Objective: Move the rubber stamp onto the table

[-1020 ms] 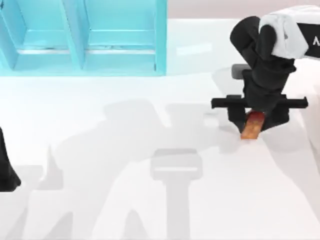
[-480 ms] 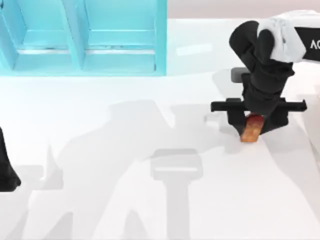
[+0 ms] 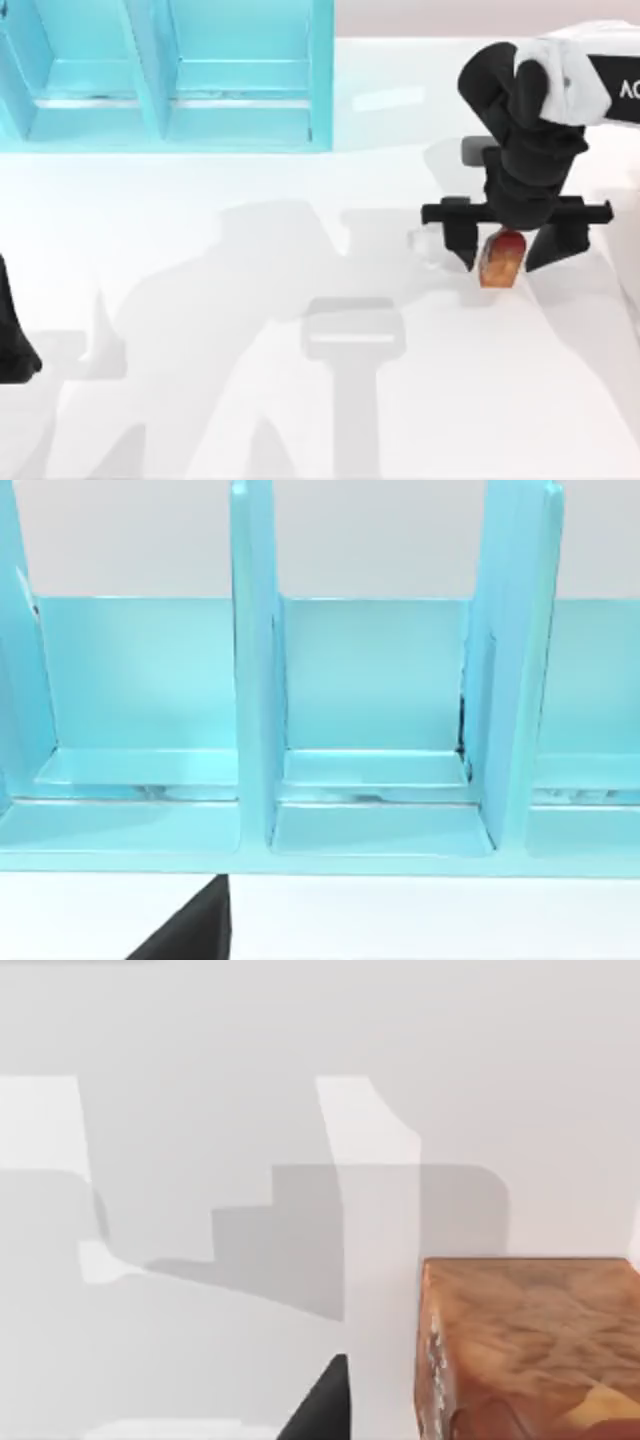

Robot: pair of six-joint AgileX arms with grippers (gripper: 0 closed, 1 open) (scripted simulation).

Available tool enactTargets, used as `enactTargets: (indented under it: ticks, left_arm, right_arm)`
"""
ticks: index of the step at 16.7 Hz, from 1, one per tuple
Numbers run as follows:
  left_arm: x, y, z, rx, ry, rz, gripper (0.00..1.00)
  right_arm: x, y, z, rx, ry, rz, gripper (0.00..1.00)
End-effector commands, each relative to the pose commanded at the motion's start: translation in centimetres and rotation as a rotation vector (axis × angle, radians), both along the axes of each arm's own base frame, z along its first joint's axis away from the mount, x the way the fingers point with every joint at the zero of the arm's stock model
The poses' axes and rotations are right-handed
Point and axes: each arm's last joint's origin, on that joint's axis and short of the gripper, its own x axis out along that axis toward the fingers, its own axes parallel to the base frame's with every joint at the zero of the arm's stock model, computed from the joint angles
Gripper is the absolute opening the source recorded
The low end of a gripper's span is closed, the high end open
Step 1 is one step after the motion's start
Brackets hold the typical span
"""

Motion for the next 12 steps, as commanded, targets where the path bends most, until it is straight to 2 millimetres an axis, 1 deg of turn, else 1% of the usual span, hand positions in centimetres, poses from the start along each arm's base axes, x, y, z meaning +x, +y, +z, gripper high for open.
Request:
enactTargets:
  ticks: [1,2,10,12]
  left_arm:
    - [0.00,0.00,0.00,0.000,0.000,0.000,1.00]
    - [0.00,0.00,0.00,0.000,0.000,0.000,1.00]
    - [0.00,0.00,0.00,0.000,0.000,0.000,1.00]
    - [0.00,0.00,0.00,0.000,0.000,0.000,1.00]
  right_arm:
    - [0.00,0.00,0.00,0.000,0.000,0.000,0.98]
    - [0.00,0.00,0.00,0.000,0.000,0.000,1.00]
    - [0.03,-0.07,0.03,0.000,-0.001,-0.002,1.00]
    - [0.16,-0.01,0.35,-0.001,0.000,-0.003,1.00]
